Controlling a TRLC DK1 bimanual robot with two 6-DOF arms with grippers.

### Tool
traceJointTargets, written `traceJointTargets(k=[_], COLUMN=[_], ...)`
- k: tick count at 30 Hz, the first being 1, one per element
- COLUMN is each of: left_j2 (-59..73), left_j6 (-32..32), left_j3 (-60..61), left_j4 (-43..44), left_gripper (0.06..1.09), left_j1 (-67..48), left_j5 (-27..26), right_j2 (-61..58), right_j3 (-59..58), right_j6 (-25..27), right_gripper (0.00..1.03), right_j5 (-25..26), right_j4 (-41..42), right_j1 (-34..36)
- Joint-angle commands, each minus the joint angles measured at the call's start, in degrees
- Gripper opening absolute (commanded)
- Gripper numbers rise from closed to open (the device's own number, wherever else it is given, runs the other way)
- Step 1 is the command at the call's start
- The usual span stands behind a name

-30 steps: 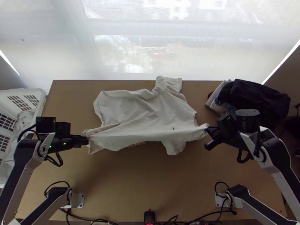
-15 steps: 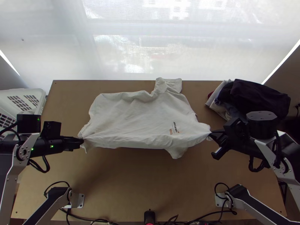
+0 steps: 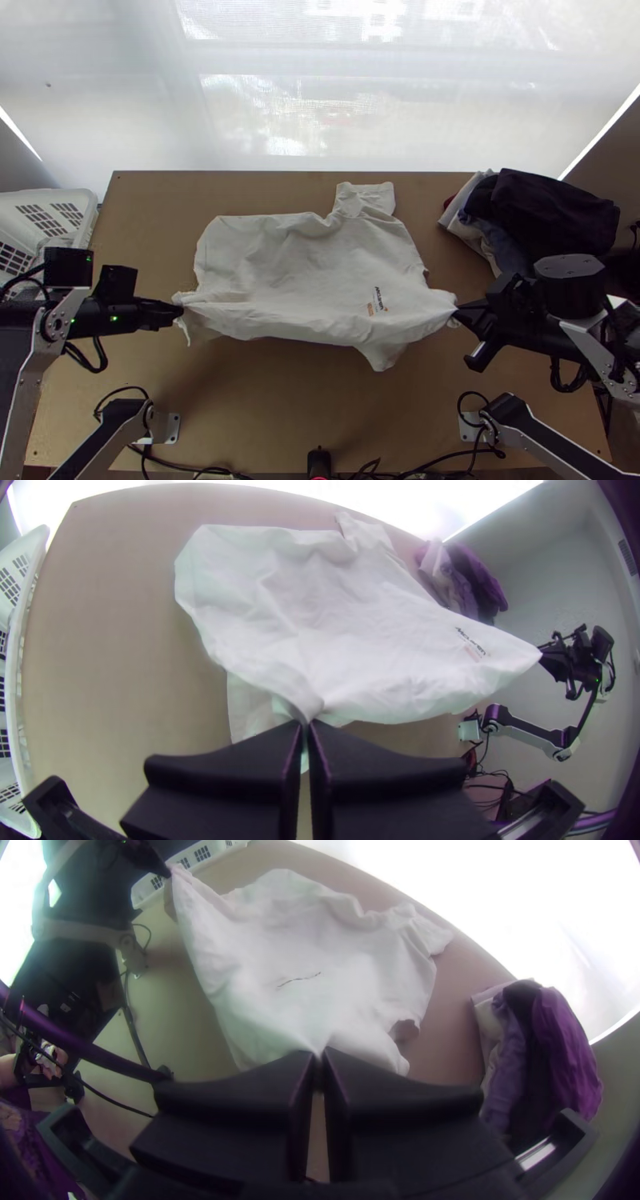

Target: Fold the t-shirt

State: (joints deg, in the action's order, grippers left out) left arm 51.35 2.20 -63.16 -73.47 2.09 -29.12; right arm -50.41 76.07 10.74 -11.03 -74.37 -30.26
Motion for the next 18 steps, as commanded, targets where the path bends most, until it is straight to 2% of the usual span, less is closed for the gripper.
traceJointTargets(k=[1,5,10,12,13,14,16,17,18], left_j2=[7.36,15.71,25.2,27.84,28.72,29.42,29.86,29.86,29.77], left_j6=[-1.76,-4.66,-5.18,-5.18,-5.18,-5.18,-5.1,-4.92,-4.92], left_j3=[7.87,9.45,9.89,9.45,9.19,8.84,8.58,8.58,8.58], left_j4=[15.29,25.04,31.64,32.69,32.87,32.87,32.87,32.87,32.43], left_gripper=[0.09,0.09,0.09,0.15,0.2,0.3,0.62,0.74,0.8], left_j1=[0.9,0.46,0.37,0.02,-0.42,-0.86,-1.91,-2.35,-2.53], left_j5=[0.38,0.47,0.47,0.47,0.47,0.47,0.38,0.47,0.47], right_j2=[1.37,1.63,-1.0,-1.97,-2.5,-2.94,-3.64,-3.99,-4.17], right_j3=[-10.59,-19.82,-25.54,-26.59,-26.94,-27.12,-27.56,-27.73,-27.82], right_j6=[2.88,4.81,4.64,4.37,4.37,4.46,4.81,5.08,5.34], right_gripper=[0.03,0.03,0.03,0.03,0.03,0.03,0.03,0.03,0.03], right_j5=[-0.05,-0.05,-0.14,-0.14,-0.14,-0.14,-0.14,-0.14,-0.14], right_j4=[3.35,11.26,19.17,21.55,22.07,22.6,23.57,23.92,24.18], right_j1=[2.58,4.95,6.88,7.5,7.94,8.38,9.34,9.87,10.22])
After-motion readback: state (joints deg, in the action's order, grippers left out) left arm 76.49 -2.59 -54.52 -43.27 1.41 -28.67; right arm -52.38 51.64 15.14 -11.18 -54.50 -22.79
